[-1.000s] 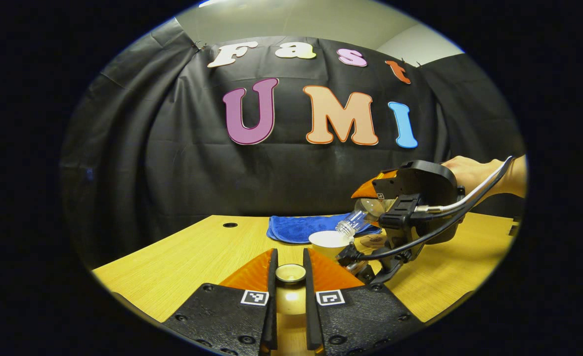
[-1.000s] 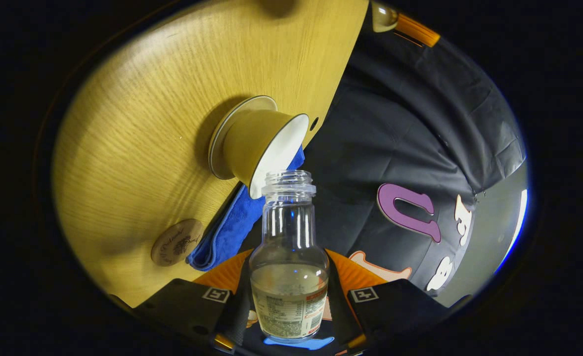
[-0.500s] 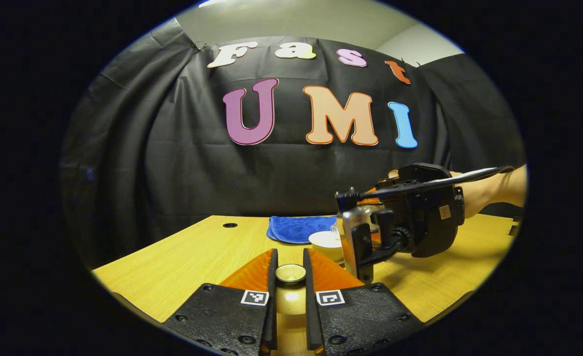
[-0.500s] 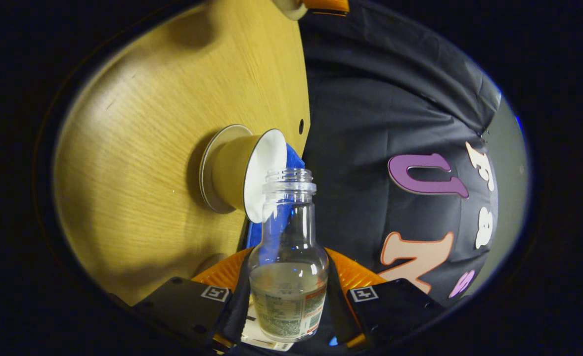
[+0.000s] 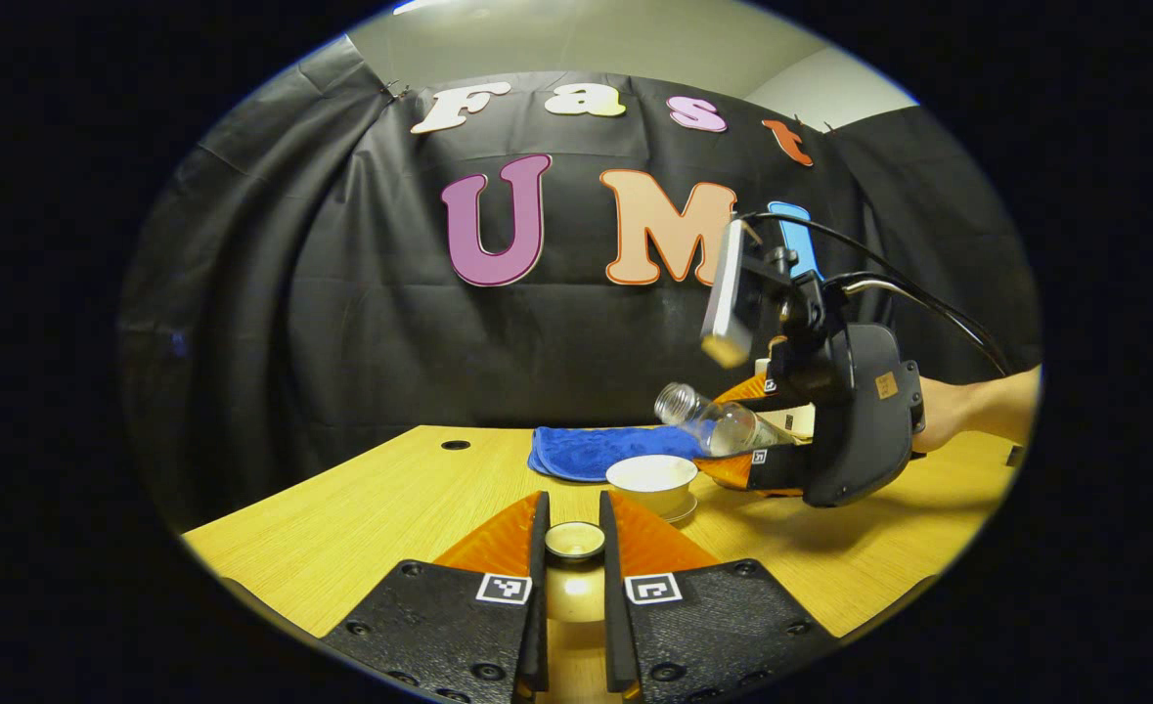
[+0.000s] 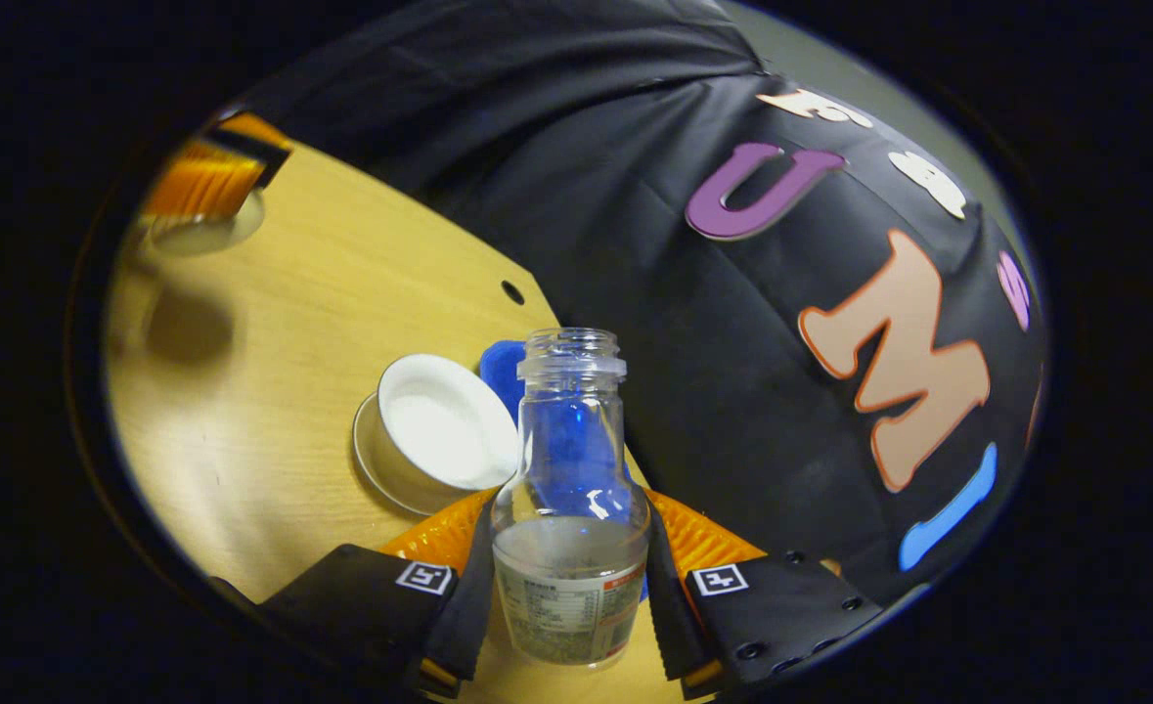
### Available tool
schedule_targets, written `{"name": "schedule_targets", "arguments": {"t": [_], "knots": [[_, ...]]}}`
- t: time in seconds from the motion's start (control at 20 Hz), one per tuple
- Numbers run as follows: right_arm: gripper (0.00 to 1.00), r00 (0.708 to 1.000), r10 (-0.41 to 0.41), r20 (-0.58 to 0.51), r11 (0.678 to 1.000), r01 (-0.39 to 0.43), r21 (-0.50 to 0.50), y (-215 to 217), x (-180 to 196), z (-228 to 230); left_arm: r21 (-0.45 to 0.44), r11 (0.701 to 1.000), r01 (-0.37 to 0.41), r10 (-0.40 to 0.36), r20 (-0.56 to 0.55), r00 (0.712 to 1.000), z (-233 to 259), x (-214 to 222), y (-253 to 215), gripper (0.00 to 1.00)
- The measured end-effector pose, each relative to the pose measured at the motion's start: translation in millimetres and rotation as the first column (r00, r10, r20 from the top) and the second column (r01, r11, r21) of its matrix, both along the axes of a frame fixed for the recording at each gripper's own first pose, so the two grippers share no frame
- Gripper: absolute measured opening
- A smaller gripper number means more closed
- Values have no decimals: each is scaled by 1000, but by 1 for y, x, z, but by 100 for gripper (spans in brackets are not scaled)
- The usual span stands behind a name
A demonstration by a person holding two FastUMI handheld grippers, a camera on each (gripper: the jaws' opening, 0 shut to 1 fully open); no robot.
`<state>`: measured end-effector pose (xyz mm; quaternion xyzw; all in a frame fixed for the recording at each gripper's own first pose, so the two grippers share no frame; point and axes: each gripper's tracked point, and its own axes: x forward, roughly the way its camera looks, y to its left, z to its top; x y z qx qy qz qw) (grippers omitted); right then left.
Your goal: Open the teacup lid with one hand, grasp the water bottle and pour water into the teacup with the other hand; after pouring, place the water bottle on the coaster and then close the teacup lid.
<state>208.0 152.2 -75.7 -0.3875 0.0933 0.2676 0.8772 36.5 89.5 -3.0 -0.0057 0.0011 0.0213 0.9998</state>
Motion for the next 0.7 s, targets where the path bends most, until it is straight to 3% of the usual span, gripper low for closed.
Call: {"name": "schedule_targets", "arguments": {"t": [0.25, 0.35, 0.45, 0.55, 0.7], "knots": [[73, 995, -57, -81, 991, 66, 120, -17, 1, -6, 0, 1000, 0, 0, 0, 1000, -1, 0, 0, 20], [72, 989, -101, -105, 970, 121, 212, -30, 14, 0, 0, 1000, 0, 0, 0, 1000, -1, 0, 0, 20], [76, 975, -152, -160, 925, 198, 324, -46, 23, 5, 0, 1000, 0, 0, 0, 1000, -1, 0, 0, 20], [73, 960, -199, -197, 871, 266, 414, -63, 28, 12, -1, 1000, 0, 0, 0, 1000, 0, 0, 0, 20], [75, 946, -245, -212, 799, 321, 509, -82, 38, 16, 0, 1000, 0, 0, 0, 1000, -1, 0, 0, 20]]}}
